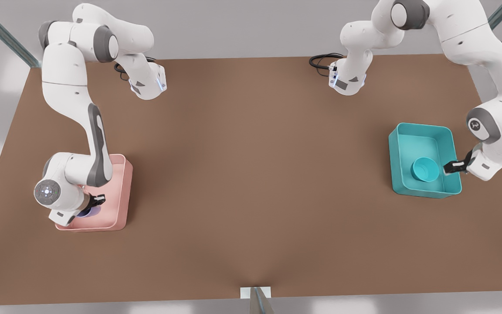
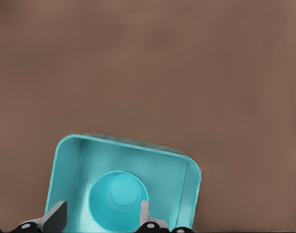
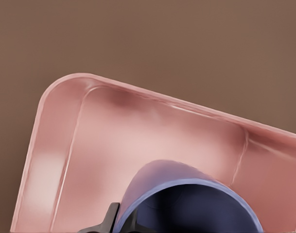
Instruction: Put the bowls and cups in different boxes
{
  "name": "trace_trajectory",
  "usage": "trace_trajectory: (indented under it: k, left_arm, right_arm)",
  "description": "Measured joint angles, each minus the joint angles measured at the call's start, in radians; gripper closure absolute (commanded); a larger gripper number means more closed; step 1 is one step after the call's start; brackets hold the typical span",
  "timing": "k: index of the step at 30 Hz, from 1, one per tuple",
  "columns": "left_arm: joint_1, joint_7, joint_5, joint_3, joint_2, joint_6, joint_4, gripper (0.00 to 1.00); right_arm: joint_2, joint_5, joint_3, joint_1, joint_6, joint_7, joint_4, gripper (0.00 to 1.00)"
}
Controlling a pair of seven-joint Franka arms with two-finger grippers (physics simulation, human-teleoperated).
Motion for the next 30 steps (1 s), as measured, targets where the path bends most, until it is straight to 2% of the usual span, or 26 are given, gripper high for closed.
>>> trace_trajectory:
  k: [2,4,5,6,12,17,20,25,30]
  left_arm:
    - [-0.054,-0.029,0.031,-0.176,-0.012,-0.148,0.181,0.0]
    - [-0.081,-0.056,0.052,-0.245,-0.011,-0.256,0.259,0.0]
    - [-0.076,-0.069,0.058,-0.256,-0.011,-0.298,0.274,0.0]
    - [-0.069,-0.081,0.062,-0.261,-0.011,-0.333,0.282,0.0]
    - [-0.062,-0.141,0.074,-0.293,-0.011,-0.456,0.298,0.0]
    - [-0.061,-0.179,0.075,-0.3,-0.012,-0.497,0.298,0.0]
    - [-0.06,-0.197,0.075,-0.301,-0.01,-0.509,0.298,0.0]
    - [-0.058,-0.222,0.074,-0.302,-0.009,-0.52,0.298,0.0]
    - [-0.06,-0.24,0.074,-0.32,-0.011,-0.526,0.314,0.0]
  right_arm:
    - [0.017,0.014,0.0,0.0,0.005,-0.024,-0.002,0.79]
    - [0.027,0.023,0.0,-0.001,0.009,-0.046,-0.003,0.79]
    - [0.032,0.025,0.0,-0.001,0.011,-0.054,-0.002,0.31]
    - [0.038,0.028,0.0,-0.001,0.013,-0.061,-0.002,0.0]
    - [0.038,0.006,0.0,-0.001,0.026,-0.064,0.003,0.0]
    - [-0.045,0.033,0.004,0.001,-0.021,-0.098,0.004,0.0]
    - [-0.194,0.032,0.009,0.002,-0.14,-0.109,0.014,0.0]
    - [-0.389,-0.035,0.112,0.003,-0.471,-0.022,0.194,0.0]
    - [-0.442,-0.064,0.139,0.008,-0.632,0.051,0.207,0.0]
